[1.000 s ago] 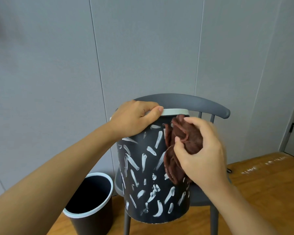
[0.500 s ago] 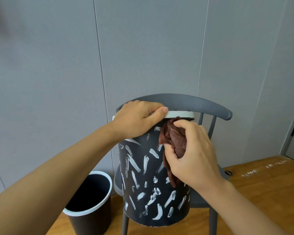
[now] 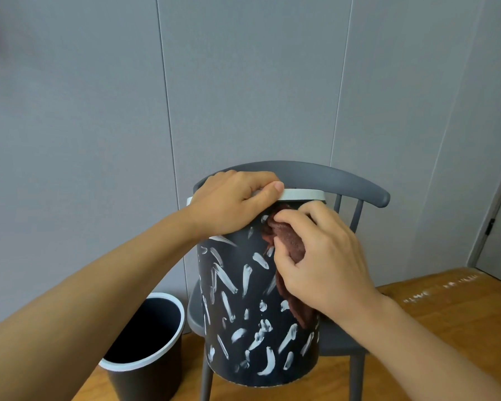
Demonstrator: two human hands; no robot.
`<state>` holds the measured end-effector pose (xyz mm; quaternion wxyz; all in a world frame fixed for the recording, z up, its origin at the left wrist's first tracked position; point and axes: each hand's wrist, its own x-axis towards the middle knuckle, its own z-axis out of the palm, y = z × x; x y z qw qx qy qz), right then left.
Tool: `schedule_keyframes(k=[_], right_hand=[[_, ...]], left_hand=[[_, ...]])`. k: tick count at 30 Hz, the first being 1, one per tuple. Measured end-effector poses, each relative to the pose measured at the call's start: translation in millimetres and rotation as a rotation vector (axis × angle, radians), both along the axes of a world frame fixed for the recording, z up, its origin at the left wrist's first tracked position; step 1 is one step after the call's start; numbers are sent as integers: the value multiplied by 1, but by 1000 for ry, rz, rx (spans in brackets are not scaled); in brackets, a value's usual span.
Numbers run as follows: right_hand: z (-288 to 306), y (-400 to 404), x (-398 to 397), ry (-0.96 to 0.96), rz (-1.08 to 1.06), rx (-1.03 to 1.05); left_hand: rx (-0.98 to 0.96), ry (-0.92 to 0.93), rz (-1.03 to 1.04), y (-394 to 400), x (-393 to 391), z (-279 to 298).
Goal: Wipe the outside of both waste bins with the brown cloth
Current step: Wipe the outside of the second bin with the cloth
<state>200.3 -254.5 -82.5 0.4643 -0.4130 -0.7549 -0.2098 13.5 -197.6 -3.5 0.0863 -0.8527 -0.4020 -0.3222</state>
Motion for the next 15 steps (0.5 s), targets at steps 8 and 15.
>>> schedule_keyframes(k=[8,15], right_hand=[[-13,-8,18,-286,96,-75],[14,10,15,-145,32,56]], left_hand=[[-21,-4,-5,2,-5,-1],[-18,5,-16,0,-4,0]])
